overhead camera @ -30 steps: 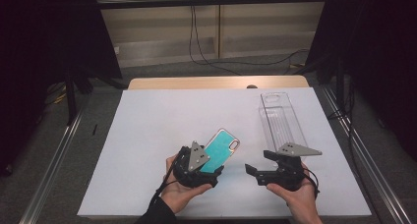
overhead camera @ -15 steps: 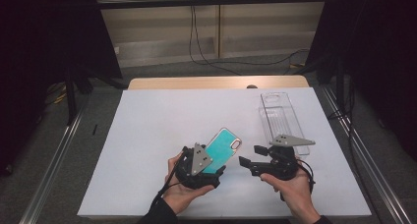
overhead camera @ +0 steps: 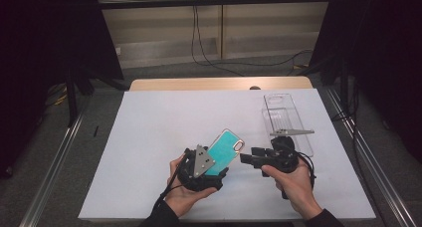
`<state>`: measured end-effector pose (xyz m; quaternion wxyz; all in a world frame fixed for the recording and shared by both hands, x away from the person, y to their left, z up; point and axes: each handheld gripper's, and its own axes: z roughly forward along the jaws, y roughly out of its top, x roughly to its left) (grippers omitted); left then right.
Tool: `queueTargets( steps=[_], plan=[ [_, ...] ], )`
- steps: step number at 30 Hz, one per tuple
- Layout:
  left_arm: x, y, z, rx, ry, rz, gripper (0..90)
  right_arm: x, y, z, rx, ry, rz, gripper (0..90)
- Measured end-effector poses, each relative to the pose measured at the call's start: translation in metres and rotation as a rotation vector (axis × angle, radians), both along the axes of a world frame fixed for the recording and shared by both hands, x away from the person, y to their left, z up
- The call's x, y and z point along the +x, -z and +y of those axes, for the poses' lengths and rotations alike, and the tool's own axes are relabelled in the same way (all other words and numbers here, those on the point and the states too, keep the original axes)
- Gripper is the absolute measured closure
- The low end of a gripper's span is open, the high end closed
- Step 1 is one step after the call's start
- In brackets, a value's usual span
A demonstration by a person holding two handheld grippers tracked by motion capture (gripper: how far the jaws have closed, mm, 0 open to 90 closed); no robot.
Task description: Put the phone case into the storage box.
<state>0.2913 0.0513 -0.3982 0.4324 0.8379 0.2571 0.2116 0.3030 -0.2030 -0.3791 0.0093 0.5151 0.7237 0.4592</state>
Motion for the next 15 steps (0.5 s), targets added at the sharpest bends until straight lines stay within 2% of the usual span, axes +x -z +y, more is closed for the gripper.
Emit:
queueTargets(
  steps=[6, 9, 15],
  plan=[
    [0.0, 0.0, 0.0, 0.003, -0.003, 0.001, 17.0, 0.008, 0.0, 0.002, 0.021, -0.004, 0.047, 46.4],
    [0.001, 0.0, -0.001, 0.004, -0.006, 0.001, 17.0, 0.012, -0.002, 0.003, 0.041, -0.008, 0.079, 51.9],
    [0.0, 0.0, -0.001, 0.01, 0.003, 0.001, 17.0, 0.02, -0.003, 0.005, 0.043, 0.001, 0.134, 58.6]
  ],
)
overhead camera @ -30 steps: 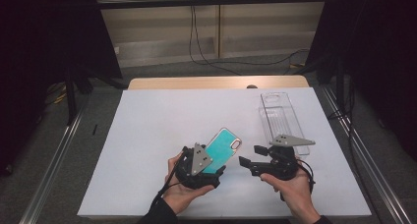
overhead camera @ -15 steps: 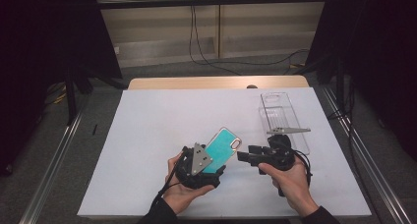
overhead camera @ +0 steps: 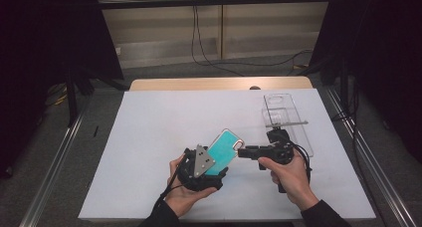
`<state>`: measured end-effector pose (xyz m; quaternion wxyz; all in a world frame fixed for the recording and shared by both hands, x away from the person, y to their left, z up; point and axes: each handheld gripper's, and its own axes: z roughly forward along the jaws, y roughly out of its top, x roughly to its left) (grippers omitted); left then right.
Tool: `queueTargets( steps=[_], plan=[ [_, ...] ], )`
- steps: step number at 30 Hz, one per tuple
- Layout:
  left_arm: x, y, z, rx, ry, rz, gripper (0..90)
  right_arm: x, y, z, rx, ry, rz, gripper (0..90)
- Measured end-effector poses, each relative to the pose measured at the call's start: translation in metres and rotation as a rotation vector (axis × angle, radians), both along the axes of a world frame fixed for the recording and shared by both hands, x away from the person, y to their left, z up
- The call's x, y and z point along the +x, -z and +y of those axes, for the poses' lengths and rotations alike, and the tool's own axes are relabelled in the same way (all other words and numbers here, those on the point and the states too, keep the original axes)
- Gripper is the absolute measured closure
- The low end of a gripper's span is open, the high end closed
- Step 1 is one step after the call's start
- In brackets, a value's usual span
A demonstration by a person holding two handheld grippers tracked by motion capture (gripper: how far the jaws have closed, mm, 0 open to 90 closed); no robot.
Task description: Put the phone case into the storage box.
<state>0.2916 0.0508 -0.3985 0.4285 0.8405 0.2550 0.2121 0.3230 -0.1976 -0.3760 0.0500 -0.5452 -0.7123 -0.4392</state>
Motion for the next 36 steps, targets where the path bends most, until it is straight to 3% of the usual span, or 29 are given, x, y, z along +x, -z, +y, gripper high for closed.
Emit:
queueTargets(
  steps=[4, 10, 18, 32, 36],
  plan=[
    [0.0, 0.001, 0.0, 0.0, -0.001, 0.0, 17.0, 0.002, -0.001, 0.002, 0.024, 0.004, 0.022, 65.9],
    [0.001, 0.001, 0.0, -0.004, -0.007, 0.001, 17.0, 0.006, -0.001, 0.002, 0.051, 0.023, 0.062, 69.7],
    [-0.001, 0.002, -0.003, 0.015, 0.003, -0.008, 17.0, 0.009, 0.002, 0.006, 0.049, 0.037, 0.097, 66.6],
    [0.001, 0.004, -0.006, 0.03, -0.026, -0.034, 16.9, 0.012, 0.004, 0.007, 0.086, 0.097, 0.105, 74.7],
    [0.0, 0.006, -0.008, 0.045, -0.044, -0.061, 16.8, 0.012, 0.004, 0.007, 0.104, 0.118, 0.101, 77.6]
  ],
)
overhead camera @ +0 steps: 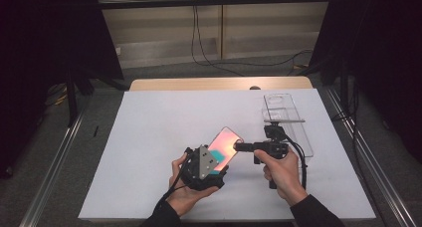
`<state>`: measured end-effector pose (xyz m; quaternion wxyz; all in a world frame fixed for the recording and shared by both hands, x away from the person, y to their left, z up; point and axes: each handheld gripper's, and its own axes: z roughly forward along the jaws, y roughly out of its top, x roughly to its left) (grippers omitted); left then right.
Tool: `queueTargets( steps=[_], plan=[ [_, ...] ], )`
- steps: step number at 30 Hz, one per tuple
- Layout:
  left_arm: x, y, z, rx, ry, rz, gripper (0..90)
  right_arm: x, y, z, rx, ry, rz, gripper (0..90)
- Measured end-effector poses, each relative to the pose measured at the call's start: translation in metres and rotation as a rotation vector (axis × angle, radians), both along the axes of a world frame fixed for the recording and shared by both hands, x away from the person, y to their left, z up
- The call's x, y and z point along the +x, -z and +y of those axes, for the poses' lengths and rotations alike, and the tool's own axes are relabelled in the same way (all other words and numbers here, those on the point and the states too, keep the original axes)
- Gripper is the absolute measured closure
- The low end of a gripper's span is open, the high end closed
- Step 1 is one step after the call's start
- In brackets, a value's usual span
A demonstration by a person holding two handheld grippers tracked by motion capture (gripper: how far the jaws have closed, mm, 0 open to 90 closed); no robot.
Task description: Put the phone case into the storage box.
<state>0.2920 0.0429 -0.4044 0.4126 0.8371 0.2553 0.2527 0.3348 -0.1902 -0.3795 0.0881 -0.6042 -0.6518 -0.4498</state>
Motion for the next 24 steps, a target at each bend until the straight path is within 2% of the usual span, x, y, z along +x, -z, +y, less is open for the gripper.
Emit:
queueTargets(
  steps=[3, 4, 5, 6, 7, 8, 9, 10, 11, 12, 13, 18, 24],
  plan=[
    [0.001, 0.001, 0.001, -0.003, -0.002, -0.003, 16.7, 0.0, 0.0, -0.001, 0.026, 0.003, -0.009, 79.9],
    [0.001, -0.001, 0.003, -0.021, 0.006, -0.015, 18.9, 0.0, -0.001, -0.001, 0.034, 0.006, -0.008, 83.5],
    [0.001, -0.003, 0.005, -0.057, 0.047, -0.005, 48.4, -0.001, -0.002, 0.0, -0.02, 0.023, -0.033, 84.4],
    [0.003, -0.005, 0.007, -0.065, 0.045, 0.001, 46.1, -0.001, -0.001, 0.001, -0.074, 0.03, -0.057, 84.5],
    [0.005, -0.006, 0.008, -0.059, 0.024, 0.002, 37.2, -0.001, 0.002, -0.002, 0.004, 0.021, -0.019, 84.9],
    [0.007, -0.005, 0.009, -0.085, 0.008, 0.014, 27.9, -0.002, 0.003, -0.004, 0.081, 0.015, -0.01, 85.0],
    [0.008, -0.005, 0.012, -0.128, -0.005, 0.038, 19.3, -0.003, -0.002, -0.004, 0.064, 0.027, -0.044, 85.1],
    [0.008, -0.006, 0.012, -0.138, -0.005, 0.048, 17.0, -0.005, -0.007, -0.005, 0.033, 0.04, -0.084, 85.1],
    [0.008, -0.007, 0.013, -0.14, -0.009, 0.04, 16.6, -0.004, -0.009, -0.006, 0.051, 0.043, -0.086, 85.1],
    [0.008, -0.008, 0.014, -0.144, -0.012, 0.032, 13.3, -0.004, -0.011, -0.008, 0.049, 0.039, -0.089, 85.2],
    [0.009, -0.008, 0.015, -0.153, -0.015, 0.045, 11.0, -0.003, -0.013, -0.009, 0.031, 0.051, -0.1, 85.2],
    [0.016, -0.003, 0.019, -0.183, 0.001, 0.101, 5.9, -0.001, -0.014, -0.014, 0.022, 0.059, -0.107, 85.2],
    [0.022, -0.002, 0.026, -0.204, -0.001, 0.132, 3.4, -0.001, -0.012, -0.014, -0.001, 0.053, -0.127, 85.2]
  ],
)
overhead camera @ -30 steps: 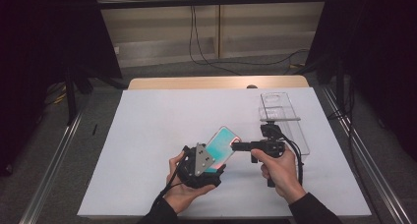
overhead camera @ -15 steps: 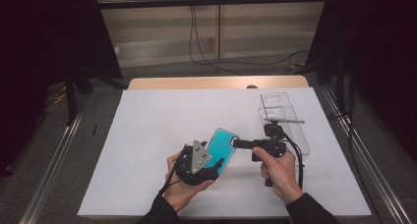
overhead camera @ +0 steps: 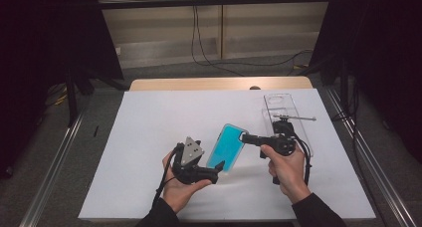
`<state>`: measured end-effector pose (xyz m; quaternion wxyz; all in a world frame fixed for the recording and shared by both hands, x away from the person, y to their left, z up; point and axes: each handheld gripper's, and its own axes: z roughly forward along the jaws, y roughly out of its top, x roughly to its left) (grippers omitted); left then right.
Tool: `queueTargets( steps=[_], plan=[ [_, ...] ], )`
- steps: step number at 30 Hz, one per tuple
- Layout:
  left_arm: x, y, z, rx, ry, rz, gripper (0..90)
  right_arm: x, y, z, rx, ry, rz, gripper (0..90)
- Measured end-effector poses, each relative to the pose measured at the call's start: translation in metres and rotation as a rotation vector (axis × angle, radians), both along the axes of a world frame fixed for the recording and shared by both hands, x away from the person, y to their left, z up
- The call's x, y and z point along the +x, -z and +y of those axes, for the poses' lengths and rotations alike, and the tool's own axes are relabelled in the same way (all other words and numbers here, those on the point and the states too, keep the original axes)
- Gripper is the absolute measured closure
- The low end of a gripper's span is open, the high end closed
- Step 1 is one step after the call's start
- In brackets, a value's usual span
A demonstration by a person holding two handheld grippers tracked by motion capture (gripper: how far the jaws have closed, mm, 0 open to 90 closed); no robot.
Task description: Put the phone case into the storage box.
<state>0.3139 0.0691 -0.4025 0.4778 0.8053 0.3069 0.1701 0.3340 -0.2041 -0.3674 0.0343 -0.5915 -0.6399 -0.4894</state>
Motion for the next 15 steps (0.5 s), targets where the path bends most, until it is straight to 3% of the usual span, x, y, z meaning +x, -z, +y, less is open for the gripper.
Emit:
queueTargets(
  steps=[5, 8, 13, 15],
  plan=[
    [-0.001, -0.002, 0.005, 0.014, -0.011, -0.035, 3.1, 0.0, 0.0, -0.002, -0.017, 0.004, -0.024, 85.2],
    [-0.003, -0.001, 0.004, 0.056, -0.033, -0.061, 2.6, 0.0, 0.0, -0.004, -0.016, 0.011, -0.033, 85.2],
    [-0.004, -0.001, 0.009, 0.048, -0.036, -0.081, 2.4, -0.002, -0.002, -0.009, -0.035, 0.027, -0.062, 85.2],
    [-0.005, -0.001, 0.012, 0.048, -0.059, -0.085, 2.5, -0.003, -0.001, -0.011, -0.03, 0.03, -0.064, 85.1]
  ],
)
